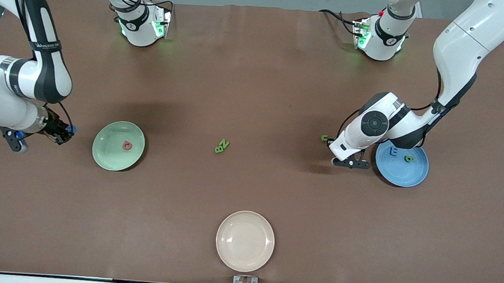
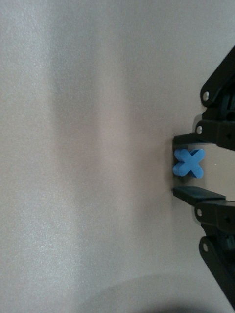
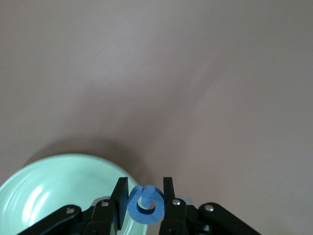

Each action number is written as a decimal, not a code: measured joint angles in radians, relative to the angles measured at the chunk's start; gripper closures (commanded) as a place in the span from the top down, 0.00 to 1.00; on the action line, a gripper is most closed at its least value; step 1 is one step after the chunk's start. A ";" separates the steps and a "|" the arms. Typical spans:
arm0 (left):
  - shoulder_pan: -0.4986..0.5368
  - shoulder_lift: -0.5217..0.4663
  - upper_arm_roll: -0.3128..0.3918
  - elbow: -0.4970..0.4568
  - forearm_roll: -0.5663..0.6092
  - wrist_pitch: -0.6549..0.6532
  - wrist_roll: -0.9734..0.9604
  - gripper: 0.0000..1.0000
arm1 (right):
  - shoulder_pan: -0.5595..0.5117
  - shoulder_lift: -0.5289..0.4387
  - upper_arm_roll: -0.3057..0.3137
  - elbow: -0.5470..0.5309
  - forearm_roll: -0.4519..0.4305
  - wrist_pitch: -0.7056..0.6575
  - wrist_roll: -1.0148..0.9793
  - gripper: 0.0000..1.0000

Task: Sort upper and lower case letters into plates
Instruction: 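Release the blue G into the green plate while the left gripper carries x, then release the x into the blue plate while the right gripper reaches B, then grasp the green B with the right gripper while the left gripper grasps p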

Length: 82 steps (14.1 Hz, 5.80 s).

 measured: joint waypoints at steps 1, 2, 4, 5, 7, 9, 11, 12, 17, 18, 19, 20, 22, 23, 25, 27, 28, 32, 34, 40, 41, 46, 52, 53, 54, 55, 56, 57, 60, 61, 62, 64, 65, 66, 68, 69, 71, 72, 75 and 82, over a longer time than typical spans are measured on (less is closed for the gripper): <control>0.000 0.000 0.000 0.000 0.000 0.000 -0.007 0.30 | 0.022 0.004 0.007 -0.002 0.026 0.000 0.021 0.00; 0.000 0.000 0.000 0.000 0.000 0.000 -0.025 0.27 | 0.043 0.011 0.010 -0.003 0.045 0.004 0.051 0.00; -0.001 0.000 0.000 -0.001 0.000 0.000 -0.054 0.24 | 0.072 0.034 0.012 -0.026 0.071 0.067 0.095 0.00; -0.001 0.000 0.000 -0.001 0.000 0.000 -0.060 0.22 | 0.084 0.046 0.012 -0.052 0.076 0.123 0.113 0.00; -0.001 0.000 0.000 0.000 0.000 0.000 -0.065 0.17 | 0.101 0.070 0.012 -0.103 0.076 0.212 0.137 0.01; -0.001 -0.001 0.000 0.001 0.000 0.000 -0.079 0.13 | 0.111 0.087 0.012 -0.119 0.076 0.237 0.144 0.01; 0.001 -0.010 0.000 0.007 0.000 -0.001 -0.095 0.10 | 0.117 0.098 0.012 -0.123 0.077 0.242 0.149 0.02; 0.004 -0.020 0.000 0.011 0.000 -0.006 -0.098 0.10 | 0.121 0.102 0.013 -0.124 0.078 0.246 0.154 0.04; 0.070 -0.096 -0.039 0.048 0.000 -0.110 -0.087 0.07 | 0.127 0.109 0.013 -0.125 0.081 0.248 0.164 1.00; 0.115 -0.103 -0.067 0.051 0.000 -0.126 -0.058 0.07 | 0.127 0.109 0.013 -0.125 0.082 0.247 0.164 1.00; 0.166 -0.106 -0.092 0.052 0.000 -0.136 -0.019 0.07 | 0.128 0.109 0.013 -0.125 0.082 0.245 0.164 1.00; 0.217 -0.107 -0.108 0.052 0.000 -0.139 0.028 0.07 | 0.128 0.109 0.013 -0.124 0.082 0.236 0.164 1.00; 0.296 -0.106 -0.113 0.048 0.000 -0.140 0.118 0.07 | 0.129 0.104 0.015 -0.112 0.082 0.193 0.164 1.00; 0.326 -0.104 -0.112 0.045 0.000 -0.140 0.153 0.07 | 0.132 0.095 0.021 -0.098 0.083 0.158 0.164 1.00; 0.369 -0.095 -0.112 0.041 0.000 -0.140 0.208 0.07 | 0.162 0.068 0.035 -0.052 0.102 0.070 0.191 1.00; 0.392 -0.079 -0.107 0.041 0.033 -0.140 0.241 0.07 | 0.233 0.045 0.048 0.013 0.131 0.003 0.291 1.00; 0.401 -0.067 -0.102 0.041 0.063 -0.139 0.243 0.07 | 0.284 0.039 0.054 0.046 0.145 -0.009 0.361 1.00; 0.423 -0.015 -0.087 0.058 0.123 -0.123 0.245 0.07 | 0.504 0.082 0.060 0.176 0.158 -0.001 0.621 1.00; 0.423 0.003 -0.081 0.073 0.144 -0.122 0.246 0.07 | 0.579 0.164 0.060 0.265 0.159 0.015 0.726 1.00; 0.423 0.033 -0.056 0.097 0.178 -0.122 0.250 0.07 | 0.703 0.389 0.057 0.436 0.158 0.079 0.898 1.00; 0.423 0.035 -0.051 0.100 0.180 -0.122 0.260 0.07 | 0.706 0.394 0.057 0.439 0.158 0.079 0.899 1.00; 0.423 0.048 -0.042 0.115 0.181 -0.122 0.283 0.08 | 0.713 0.416 0.056 0.439 0.147 0.087 0.899 0.75; 0.423 0.057 -0.031 0.123 0.181 -0.108 0.289 0.69 | 0.721 0.447 0.055 0.439 0.132 0.104 0.897 0.65; 0.423 0.057 -0.031 0.123 0.181 -0.107 0.289 0.82 | 0.721 0.447 0.055 0.439 0.119 0.104 0.897 0.65; 0.423 0.057 -0.032 0.125 0.181 -0.107 0.289 0.88 | 0.721 0.447 0.055 0.439 0.105 0.104 0.896 0.65; 0.423 0.057 -0.033 0.126 0.181 -0.107 0.289 0.94 | 0.721 0.448 0.055 0.439 0.094 0.103 0.895 0.64; 0.423 0.057 -0.037 0.127 0.181 -0.108 0.289 0.99 | 0.721 0.448 0.055 0.439 0.090 0.103 0.892 0.62; 0.423 0.057 -0.048 0.128 0.181 -0.113 0.289 0.99 | 0.721 0.448 0.055 0.439 0.087 0.102 0.885 0.62; 0.423 0.055 -0.122 0.130 0.181 -0.167 0.238 0.99 | 0.721 0.453 0.054 0.439 0.082 0.101 0.873 0.61; 0.422 0.055 -0.154 0.130 0.181 -0.182 0.196 0.99 | 0.721 0.456 0.054 0.439 0.080 0.101 0.871 0.60; 0.420 0.055 -0.187 0.129 0.181 -0.194 0.144 0.99 | 0.723 0.460 0.054 0.439 0.077 0.101 0.870 0.60; 0.408 0.055 -0.246 0.111 0.181 -0.204 0.017 0.99 | 0.726 0.466 0.054 0.439 0.069 0.103 0.870 0.60; 0.392 0.055 -0.267 0.098 0.181 -0.205 -0.051 0.99 | 0.727 0.466 0.054 0.439 0.065 0.103 0.870 0.60; 0.364 0.055 -0.278 0.086 0.181 -0.205 -0.117 0.99 | 0.727 0.466 0.054 0.440 0.063 0.103 0.870 0.60; 0.293 0.055 -0.282 0.076 0.181 -0.205 -0.216 0.99 | 0.728 0.466 0.054 0.440 0.063 0.103 0.870 0.59; 0.253 0.055 -0.282 0.075 0.181 -0.204 -0.254 0.99 | 0.728 0.466 0.054 0.440 0.063 0.103 0.870 0.55; 0.183 0.057 -0.280 0.075 0.181 -0.197 -0.318 0.99 | 0.728 0.466 0.054 0.440 0.063 0.105 0.870 0.39; 0.152 0.059 -0.274 0.075 0.181 -0.181 -0.346 0.99 | 0.728 0.466 0.054 0.440 0.063 0.105 0.870 0.30; 0.097 0.068 -0.233 0.073 0.181 -0.107 -0.390 0.99 | 0.728 0.466 0.054 0.445 0.062 0.110 0.870 0.06; 0.063 0.116 -0.194 0.040 0.181 -0.062 -0.409 0.97 | 0.728 0.464 0.049 0.450 0.062 0.071 0.860 0.00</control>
